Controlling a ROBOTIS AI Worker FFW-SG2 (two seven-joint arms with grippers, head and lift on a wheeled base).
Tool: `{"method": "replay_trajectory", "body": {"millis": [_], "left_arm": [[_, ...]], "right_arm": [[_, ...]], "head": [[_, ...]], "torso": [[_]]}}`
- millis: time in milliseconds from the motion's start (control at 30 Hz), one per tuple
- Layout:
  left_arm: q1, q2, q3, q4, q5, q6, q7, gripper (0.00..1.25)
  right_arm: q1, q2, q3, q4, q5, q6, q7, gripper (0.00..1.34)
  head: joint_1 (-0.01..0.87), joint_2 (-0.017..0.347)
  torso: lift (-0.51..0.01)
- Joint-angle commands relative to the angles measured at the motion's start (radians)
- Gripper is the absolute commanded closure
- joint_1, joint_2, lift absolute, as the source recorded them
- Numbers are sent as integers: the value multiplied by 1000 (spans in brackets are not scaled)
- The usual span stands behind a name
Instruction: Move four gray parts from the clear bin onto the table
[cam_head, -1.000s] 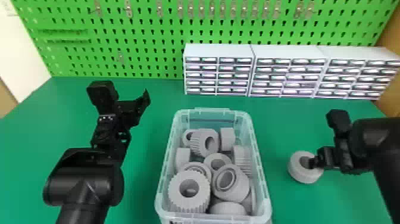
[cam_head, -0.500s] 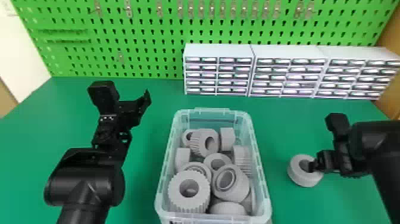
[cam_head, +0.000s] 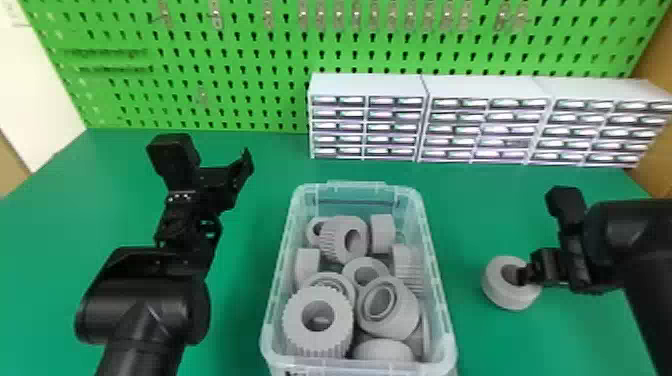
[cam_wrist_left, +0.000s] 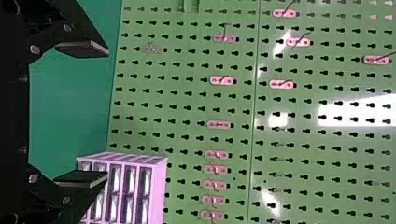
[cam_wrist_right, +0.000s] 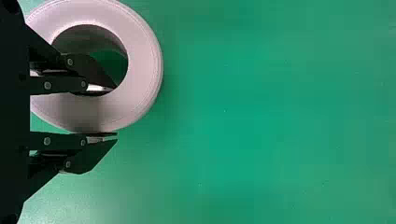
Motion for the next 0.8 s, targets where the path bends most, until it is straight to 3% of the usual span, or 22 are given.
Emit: {"method": "replay_trajectory", "body": {"millis": [0,100,267,467,767], "left_arm": [[2,0,0,0,1,0,0,335],[2,1,2,0,1,0,0,335],[6,0,3,0,1,0,0,335],[9,1,0,0,1,-1,0,335],[17,1,6,0,1,-1,0,335]], "right_arm": [[3,0,0,8,-4,-1,0,857],[3,0,1,8,-9,-1,0,685],[-1,0,4,2,-48,0,0,516],[-26,-8,50,-72,-50,42,0,499],[-28,-3,55,-202,-51,48,0,498]], "head": [[693,72],[693,72],[693,72],[693,72],[693,72]], "torso": [[-52],[-52],[-52],[-52],[-52]]}}
